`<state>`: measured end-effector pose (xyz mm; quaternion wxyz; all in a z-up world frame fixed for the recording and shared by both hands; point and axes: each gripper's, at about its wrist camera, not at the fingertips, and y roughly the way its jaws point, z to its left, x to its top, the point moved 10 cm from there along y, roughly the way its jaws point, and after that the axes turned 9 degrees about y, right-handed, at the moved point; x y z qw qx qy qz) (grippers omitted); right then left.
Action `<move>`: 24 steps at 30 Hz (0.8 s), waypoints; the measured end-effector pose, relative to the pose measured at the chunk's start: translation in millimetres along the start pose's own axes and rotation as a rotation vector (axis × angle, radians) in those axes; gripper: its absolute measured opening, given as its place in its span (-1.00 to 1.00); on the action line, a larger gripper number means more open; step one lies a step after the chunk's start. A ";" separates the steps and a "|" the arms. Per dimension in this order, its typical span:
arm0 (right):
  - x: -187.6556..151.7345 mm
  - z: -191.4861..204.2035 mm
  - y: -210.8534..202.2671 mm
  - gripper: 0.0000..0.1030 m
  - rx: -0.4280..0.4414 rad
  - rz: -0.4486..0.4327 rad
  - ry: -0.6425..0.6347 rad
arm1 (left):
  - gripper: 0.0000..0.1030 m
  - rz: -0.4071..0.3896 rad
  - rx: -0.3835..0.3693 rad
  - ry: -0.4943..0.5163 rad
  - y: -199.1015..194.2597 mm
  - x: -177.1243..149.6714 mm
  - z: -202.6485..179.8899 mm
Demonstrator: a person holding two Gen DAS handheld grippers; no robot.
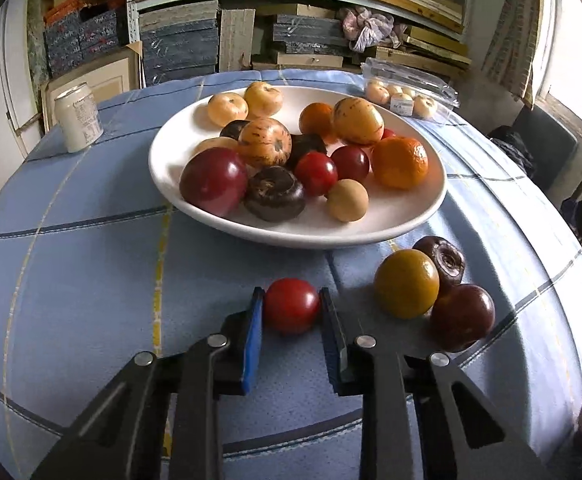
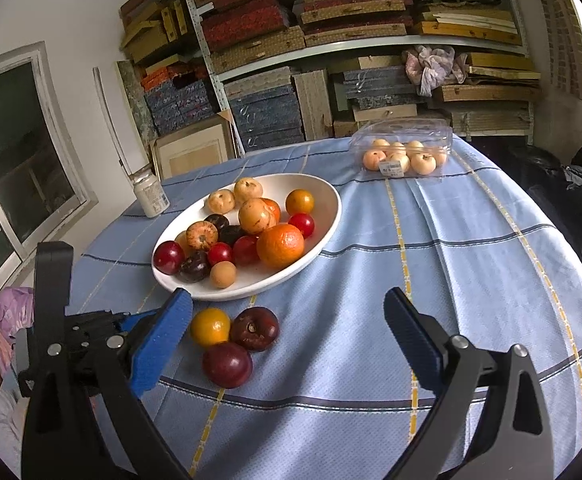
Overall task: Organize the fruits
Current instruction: 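Grasp a red tomato with the left tool, then grasp a dark red plum with the right tool while the left tool carries the tomato over the plate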
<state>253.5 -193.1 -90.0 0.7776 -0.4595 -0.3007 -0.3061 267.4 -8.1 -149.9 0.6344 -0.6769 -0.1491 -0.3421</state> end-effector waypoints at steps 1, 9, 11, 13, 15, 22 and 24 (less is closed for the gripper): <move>-3.7 1.8 2.3 0.84 0.000 0.017 -0.009 | -0.49 -0.002 -0.001 -0.002 -1.4 -0.5 0.3; -47.3 29.9 26.7 0.82 -0.003 0.159 -0.169 | -0.49 -0.091 0.069 -0.041 -38.3 4.7 21.3; -54.4 34.5 32.3 0.59 -0.006 0.181 -0.192 | -0.49 -0.095 0.075 -0.049 -39.8 5.1 24.4; -61.2 36.3 37.8 0.37 -0.006 0.208 -0.198 | -0.49 -0.094 0.070 -0.052 -40.0 5.8 24.4; -67.5 36.8 43.6 0.24 -0.010 0.231 -0.205 | -0.49 -0.097 0.063 -0.052 -41.4 6.3 23.9; -75.9 39.6 53.5 0.07 -0.003 0.263 -0.198 | -0.49 -0.106 0.050 -0.056 -44.1 6.6 22.6; -75.4 38.7 55.7 0.06 0.002 0.269 -0.186 | -0.49 -0.106 0.048 -0.054 -44.2 6.9 21.5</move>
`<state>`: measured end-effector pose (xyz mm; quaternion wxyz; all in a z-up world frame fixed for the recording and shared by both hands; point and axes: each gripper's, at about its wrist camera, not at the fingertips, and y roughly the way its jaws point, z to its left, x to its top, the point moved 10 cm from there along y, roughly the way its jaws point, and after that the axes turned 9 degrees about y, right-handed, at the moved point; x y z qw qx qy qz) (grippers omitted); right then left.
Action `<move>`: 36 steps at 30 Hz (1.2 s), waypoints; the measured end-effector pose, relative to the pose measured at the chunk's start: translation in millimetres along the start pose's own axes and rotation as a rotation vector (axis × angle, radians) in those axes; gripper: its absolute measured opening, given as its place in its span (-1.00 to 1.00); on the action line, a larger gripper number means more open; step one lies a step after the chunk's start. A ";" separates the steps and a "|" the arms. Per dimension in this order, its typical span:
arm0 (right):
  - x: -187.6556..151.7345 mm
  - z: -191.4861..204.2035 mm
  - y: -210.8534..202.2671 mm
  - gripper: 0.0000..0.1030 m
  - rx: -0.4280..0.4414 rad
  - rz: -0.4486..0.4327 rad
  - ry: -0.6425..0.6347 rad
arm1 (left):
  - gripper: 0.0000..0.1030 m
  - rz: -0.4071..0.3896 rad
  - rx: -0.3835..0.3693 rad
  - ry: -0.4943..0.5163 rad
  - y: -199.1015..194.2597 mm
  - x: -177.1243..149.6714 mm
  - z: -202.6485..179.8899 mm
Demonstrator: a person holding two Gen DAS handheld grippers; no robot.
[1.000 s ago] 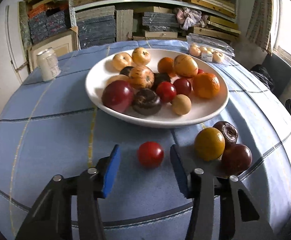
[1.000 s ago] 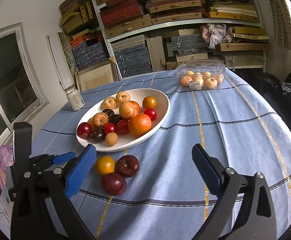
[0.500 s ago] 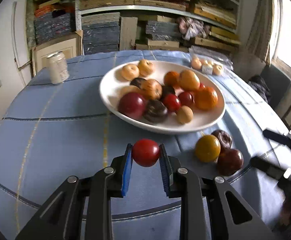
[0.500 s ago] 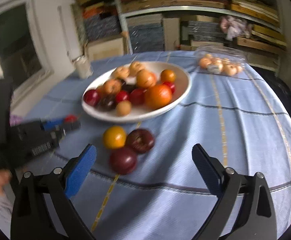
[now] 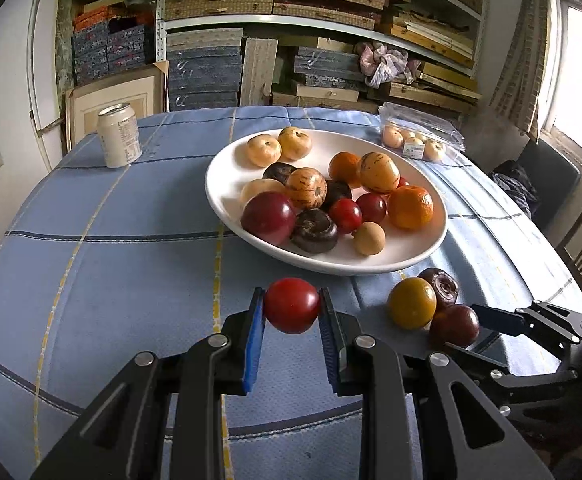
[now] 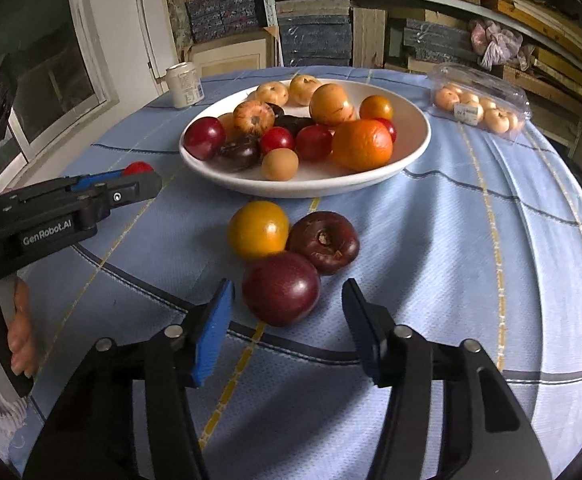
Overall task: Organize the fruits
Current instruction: 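Grasp a dark red plum with the right tool while the left tool carries the tomato over the plate, then lower tomato and plum onto the white plate and open both tools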
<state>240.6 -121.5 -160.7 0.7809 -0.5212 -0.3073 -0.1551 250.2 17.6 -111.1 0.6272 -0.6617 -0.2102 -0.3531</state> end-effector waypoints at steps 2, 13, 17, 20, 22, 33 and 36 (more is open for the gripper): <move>1.5 -0.8 1.0 0.02 0.006 0.001 0.010 | -0.49 0.000 -0.001 0.003 -0.2 -0.3 -0.8; 10.5 1.9 -14.3 -0.26 0.040 -0.053 0.016 | -0.49 0.008 0.005 0.012 2.9 -3.0 -1.8; 21.0 -1.0 -34.4 -0.26 0.047 -0.123 0.036 | -0.49 -0.010 0.012 0.011 -2.2 -1.7 -2.9; 16.6 -7.9 -28.3 -0.26 0.036 -0.094 0.064 | -0.49 -0.015 0.011 0.020 -5.8 -0.4 -8.6; 25.7 -9.9 -36.0 -0.26 0.046 -0.119 0.079 | -0.49 -0.024 0.016 0.032 -8.4 7.2 -10.5; 175.0 -14.2 -50.1 -0.26 0.007 -0.232 0.051 | -0.47 -0.075 0.088 0.056 7.5 124.5 23.5; 191.9 -20.5 -9.4 -0.26 -0.011 -0.173 0.061 | -0.47 -0.028 0.099 0.046 39.0 129.4 34.4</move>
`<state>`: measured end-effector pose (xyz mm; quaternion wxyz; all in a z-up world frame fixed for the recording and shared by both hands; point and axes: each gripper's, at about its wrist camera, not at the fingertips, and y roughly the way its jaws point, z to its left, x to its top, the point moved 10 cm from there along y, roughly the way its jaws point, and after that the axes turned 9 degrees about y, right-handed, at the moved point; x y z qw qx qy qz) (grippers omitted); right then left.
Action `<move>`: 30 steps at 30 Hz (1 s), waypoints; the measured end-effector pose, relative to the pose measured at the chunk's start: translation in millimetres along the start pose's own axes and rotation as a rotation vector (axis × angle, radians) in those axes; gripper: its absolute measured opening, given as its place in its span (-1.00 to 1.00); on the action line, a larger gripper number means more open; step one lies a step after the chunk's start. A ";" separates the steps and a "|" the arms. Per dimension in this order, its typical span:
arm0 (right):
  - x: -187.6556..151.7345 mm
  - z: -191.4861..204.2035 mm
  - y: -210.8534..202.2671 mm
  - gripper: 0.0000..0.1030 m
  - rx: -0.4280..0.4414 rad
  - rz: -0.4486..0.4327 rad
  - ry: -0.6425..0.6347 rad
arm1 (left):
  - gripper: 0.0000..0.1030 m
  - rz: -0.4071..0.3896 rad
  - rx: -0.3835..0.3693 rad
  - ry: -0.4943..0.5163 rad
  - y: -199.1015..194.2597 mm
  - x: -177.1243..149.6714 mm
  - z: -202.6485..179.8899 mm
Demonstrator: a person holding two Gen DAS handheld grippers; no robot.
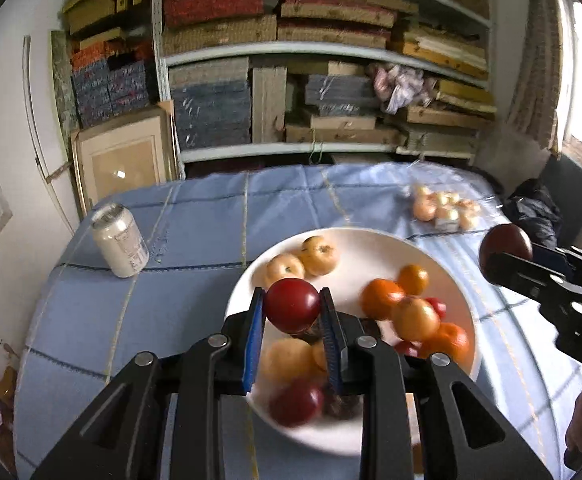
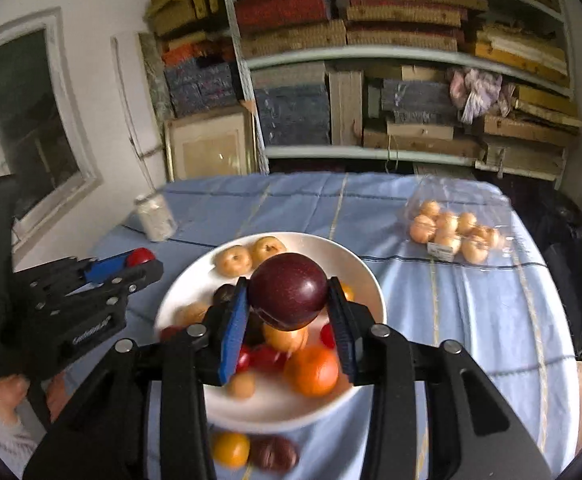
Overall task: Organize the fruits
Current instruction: 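Lower tomato and plum onto the white plate and open both tools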
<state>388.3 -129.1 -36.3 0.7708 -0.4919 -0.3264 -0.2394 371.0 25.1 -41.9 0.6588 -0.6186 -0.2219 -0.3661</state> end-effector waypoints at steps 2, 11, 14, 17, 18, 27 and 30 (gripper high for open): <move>-0.6 -1.3 33.1 -0.26 -0.014 0.051 0.000 | -0.47 0.036 -0.004 -0.011 23.9 -4.5 3.6; -8.5 -2.6 98.1 0.01 -0.060 0.138 -0.024 | 0.13 0.085 -0.017 -0.060 69.6 -22.5 11.9; -1.1 -1.9 75.1 0.04 -0.038 0.085 -0.007 | 0.41 0.059 -0.001 -0.093 55.7 -22.7 20.8; 7.9 -0.8 23.8 0.21 -0.008 -0.009 0.000 | 0.42 0.026 0.007 -0.135 27.7 -22.9 32.0; 9.3 -0.2 0.9 0.29 -0.002 -0.055 0.001 | 0.45 0.017 0.006 -0.155 17.5 -25.0 35.4; -74.9 -33.6 -113.8 0.87 0.002 -0.293 0.054 | 0.78 -0.021 -0.020 -0.204 -51.5 -94.7 2.1; -108.5 -55.4 -93.6 0.87 -0.051 -0.197 0.093 | 0.78 0.002 -0.030 -0.126 -49.7 -113.2 -32.8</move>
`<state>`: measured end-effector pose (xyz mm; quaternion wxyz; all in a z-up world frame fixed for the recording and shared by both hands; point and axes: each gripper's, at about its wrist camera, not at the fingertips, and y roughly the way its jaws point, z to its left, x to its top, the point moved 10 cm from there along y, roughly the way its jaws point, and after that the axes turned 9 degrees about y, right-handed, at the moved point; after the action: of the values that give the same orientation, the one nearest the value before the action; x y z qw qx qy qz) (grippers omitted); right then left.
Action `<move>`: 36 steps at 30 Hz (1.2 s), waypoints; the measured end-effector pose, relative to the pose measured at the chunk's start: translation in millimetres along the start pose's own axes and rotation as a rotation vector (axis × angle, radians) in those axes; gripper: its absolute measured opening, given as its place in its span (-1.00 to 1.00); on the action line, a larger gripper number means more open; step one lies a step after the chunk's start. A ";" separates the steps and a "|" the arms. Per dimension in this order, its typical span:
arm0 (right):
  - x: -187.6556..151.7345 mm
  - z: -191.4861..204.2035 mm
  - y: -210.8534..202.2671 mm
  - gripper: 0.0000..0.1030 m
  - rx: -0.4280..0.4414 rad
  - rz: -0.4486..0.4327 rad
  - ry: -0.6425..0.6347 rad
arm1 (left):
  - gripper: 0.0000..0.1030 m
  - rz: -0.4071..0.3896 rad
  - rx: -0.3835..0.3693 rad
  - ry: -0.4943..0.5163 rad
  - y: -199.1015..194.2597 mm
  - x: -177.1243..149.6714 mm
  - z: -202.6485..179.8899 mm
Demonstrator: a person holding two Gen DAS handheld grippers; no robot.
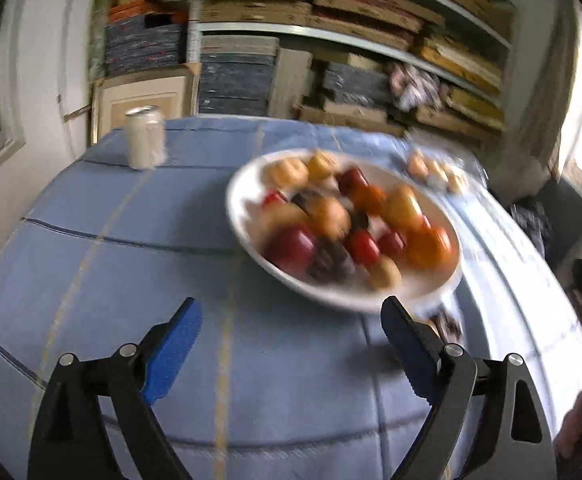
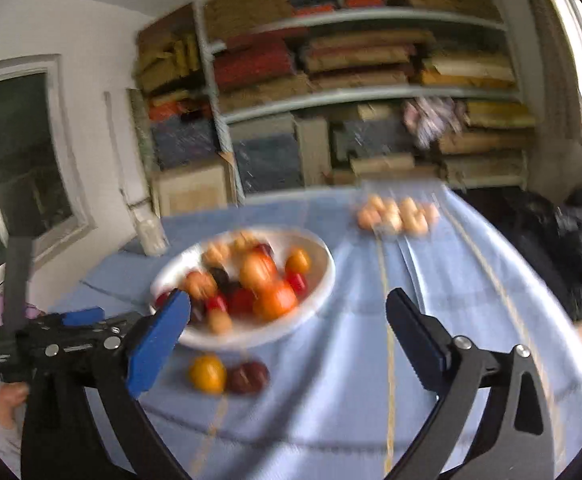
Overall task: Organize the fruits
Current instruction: 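Lower tomato and plum onto the white plate and open both tools, then grasp a yellow-orange round fruit with the left tool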
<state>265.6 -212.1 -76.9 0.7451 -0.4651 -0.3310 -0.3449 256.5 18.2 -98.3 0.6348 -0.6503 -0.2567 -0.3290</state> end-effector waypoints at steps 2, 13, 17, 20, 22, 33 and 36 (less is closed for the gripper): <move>2.6 -2.2 0.5 0.87 0.023 0.008 0.024 | 0.78 0.001 0.001 0.073 0.4 -5.5 -22.7; 6.4 -52.4 0.7 0.91 0.070 0.077 0.332 | 0.78 0.039 0.031 0.208 23.8 -17.1 -68.7; 6.8 -55.5 0.2 0.91 0.071 0.081 0.351 | 0.78 0.065 0.032 0.205 35.6 -16.8 -71.3; 5.1 -52.5 0.9 0.91 0.070 0.089 0.338 | 0.81 0.068 0.039 0.191 37.9 -14.5 -68.7; 4.4 -50.1 2.4 0.91 0.068 0.094 0.327 | 0.81 0.065 0.047 0.190 37.9 -13.4 -66.1; 1.6 -44.7 4.0 0.91 0.052 0.096 0.290 | 0.78 0.098 0.005 0.168 39.0 -22.6 -49.5; 1.0 -43.4 3.9 0.91 0.049 0.096 0.277 | 0.76 0.096 -0.012 0.185 43.4 -19.1 -58.5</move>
<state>276.9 -251.0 -93.0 0.8104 -0.4100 -0.2107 -0.3616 270.7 -41.1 -142.5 0.6668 -0.6325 -0.1637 -0.3584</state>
